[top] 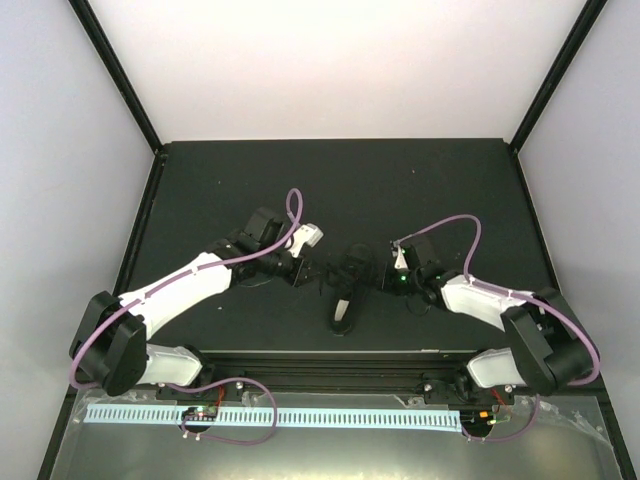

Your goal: Tie the shoes

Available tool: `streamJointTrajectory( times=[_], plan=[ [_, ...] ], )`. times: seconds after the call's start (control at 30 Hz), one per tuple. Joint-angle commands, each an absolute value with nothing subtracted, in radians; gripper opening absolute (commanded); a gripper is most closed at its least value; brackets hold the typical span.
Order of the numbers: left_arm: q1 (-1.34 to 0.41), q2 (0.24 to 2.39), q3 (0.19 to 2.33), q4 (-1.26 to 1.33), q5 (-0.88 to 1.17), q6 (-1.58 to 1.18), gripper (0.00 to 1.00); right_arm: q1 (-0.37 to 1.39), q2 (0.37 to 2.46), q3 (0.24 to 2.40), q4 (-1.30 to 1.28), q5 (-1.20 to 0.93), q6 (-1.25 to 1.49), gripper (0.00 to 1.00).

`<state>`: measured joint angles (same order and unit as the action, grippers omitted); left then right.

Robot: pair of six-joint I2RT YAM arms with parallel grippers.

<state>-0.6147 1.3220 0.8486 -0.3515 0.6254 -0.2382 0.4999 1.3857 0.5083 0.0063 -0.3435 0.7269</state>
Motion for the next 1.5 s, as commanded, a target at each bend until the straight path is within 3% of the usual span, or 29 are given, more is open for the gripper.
streamJointTrajectory(
  times=[0.0, 0.27, 0.67, 0.9, 1.07, 1.47],
  plan=[
    [-0.569, 1.289, 0.839, -0.350, 0.594, -0.256, 0.02, 0.503, 1.304, 0.546, -0.130, -0.198, 0.718, 0.02],
    [-0.490, 1.264, 0.791, -0.358, 0.583, -0.253, 0.02, 0.444, 1.175, 0.536, -0.284, -0.067, 0.688, 0.02],
    [-0.198, 1.223, 0.642, -0.308, 0.518, -0.334, 0.01, 0.016, 0.925, 0.470, -0.403, -0.072, 0.617, 0.02],
    [-0.138, 1.203, 0.580, -0.255, 0.486, -0.388, 0.01, -0.091, 0.801, 0.454, -0.484, 0.000, 0.612, 0.02],
    [-0.104, 1.164, 0.515, -0.218, 0.467, -0.441, 0.02, -0.143, 0.770, 0.410, -0.501, 0.049, 0.653, 0.02],
    [-0.070, 1.195, 0.446, -0.208, 0.437, -0.462, 0.02, -0.286, 0.818, 0.316, -0.439, -0.066, 0.692, 0.02]
  ],
)
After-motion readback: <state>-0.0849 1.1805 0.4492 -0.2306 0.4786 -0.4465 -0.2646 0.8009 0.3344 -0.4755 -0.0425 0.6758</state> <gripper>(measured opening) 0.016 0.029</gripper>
